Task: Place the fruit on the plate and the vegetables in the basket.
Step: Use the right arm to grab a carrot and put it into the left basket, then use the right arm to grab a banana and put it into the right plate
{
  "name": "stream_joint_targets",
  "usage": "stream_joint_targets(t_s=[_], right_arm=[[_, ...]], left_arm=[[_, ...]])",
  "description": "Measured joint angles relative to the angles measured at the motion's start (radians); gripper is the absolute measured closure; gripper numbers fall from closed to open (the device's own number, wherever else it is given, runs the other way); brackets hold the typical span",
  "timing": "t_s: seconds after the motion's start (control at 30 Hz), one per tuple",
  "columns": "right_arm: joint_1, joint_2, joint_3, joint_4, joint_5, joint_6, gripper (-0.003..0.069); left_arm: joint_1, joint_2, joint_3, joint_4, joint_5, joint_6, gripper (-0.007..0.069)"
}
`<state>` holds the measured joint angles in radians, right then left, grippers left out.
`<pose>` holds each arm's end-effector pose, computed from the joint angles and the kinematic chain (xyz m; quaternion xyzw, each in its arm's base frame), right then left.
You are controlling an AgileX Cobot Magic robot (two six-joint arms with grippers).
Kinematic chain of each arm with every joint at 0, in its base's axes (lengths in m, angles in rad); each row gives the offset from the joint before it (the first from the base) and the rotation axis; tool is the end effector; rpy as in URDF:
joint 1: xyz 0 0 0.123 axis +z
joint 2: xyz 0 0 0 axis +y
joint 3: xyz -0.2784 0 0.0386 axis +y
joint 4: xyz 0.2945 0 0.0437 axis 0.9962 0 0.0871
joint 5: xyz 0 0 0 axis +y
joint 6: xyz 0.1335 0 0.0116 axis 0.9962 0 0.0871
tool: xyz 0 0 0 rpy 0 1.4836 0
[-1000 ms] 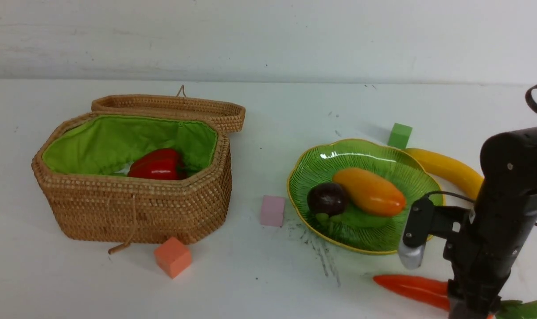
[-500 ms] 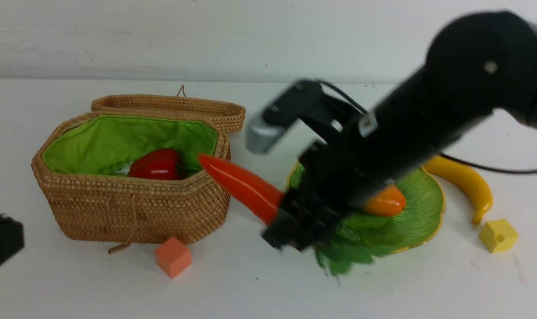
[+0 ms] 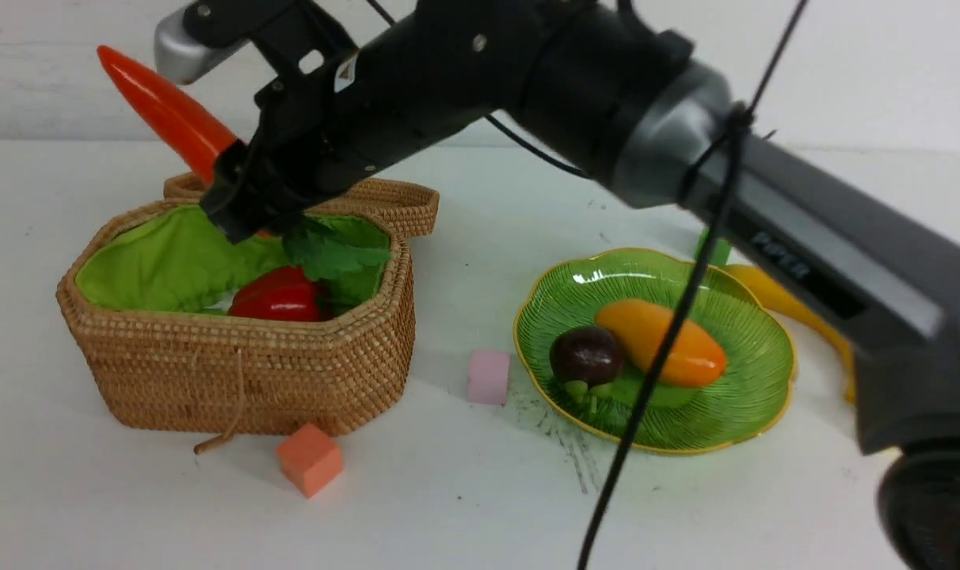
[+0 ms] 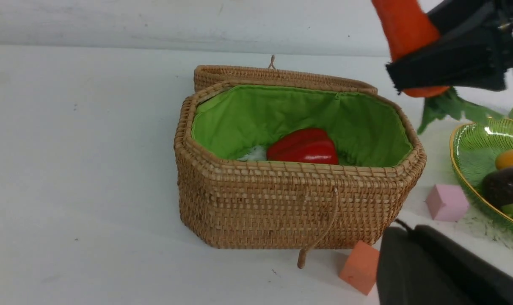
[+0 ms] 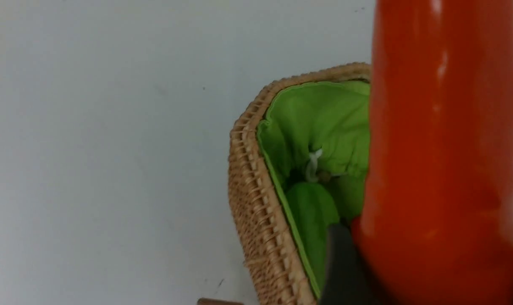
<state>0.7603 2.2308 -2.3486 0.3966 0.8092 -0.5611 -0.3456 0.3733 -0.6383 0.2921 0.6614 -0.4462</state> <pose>0.4069 0.4387 0.3285 -0.4900 0.7186 0.2338 0.4345 0.1530 -0.0299 0.3422 -0.0002 0.8000 -0.0959 0.5923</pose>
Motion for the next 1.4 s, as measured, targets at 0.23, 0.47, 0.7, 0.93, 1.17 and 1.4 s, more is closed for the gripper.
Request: stream_joint_targets(t_s=[0.23,0.47,0.7,0.93,1.17,1.4], right_arm=[[0.000,0.084,-0.018,-0.055,-0.052,-0.027,0.0132],[0.000,0.040,-0.022,-0.074,0.046,-0.018,-0.0013],[0.000,-0.164,-0.029,-0.229,0.362,0.139,0.0218],[-0.033,-0.338,0.043,-0.509,0.445,0.294,0.0606],[-0.356,-0.557,0.428,-0.641,0.440,0.533,0.0666],[-0.722,-0.499,0.707,-0.443,0.399,0.570,0.0563]], left_arm=[[0.000,0.000,0.000,0.000,0.004,-0.004,0.0631],[0.000,0.000,0.000,-0.009,0.004,-0.006,0.0631],[0.000,0.000,0.000,-0.263,-0.021,0.209,0.0631],[0.000,0.000,0.000,-0.703,-0.024,0.646,0.0629],[0.000,0.000,0.000,-1.043,-0.015,1.015,0.0627],[0.000,0.000,0.000,-1.085,-0.015,1.065,0.0627]])
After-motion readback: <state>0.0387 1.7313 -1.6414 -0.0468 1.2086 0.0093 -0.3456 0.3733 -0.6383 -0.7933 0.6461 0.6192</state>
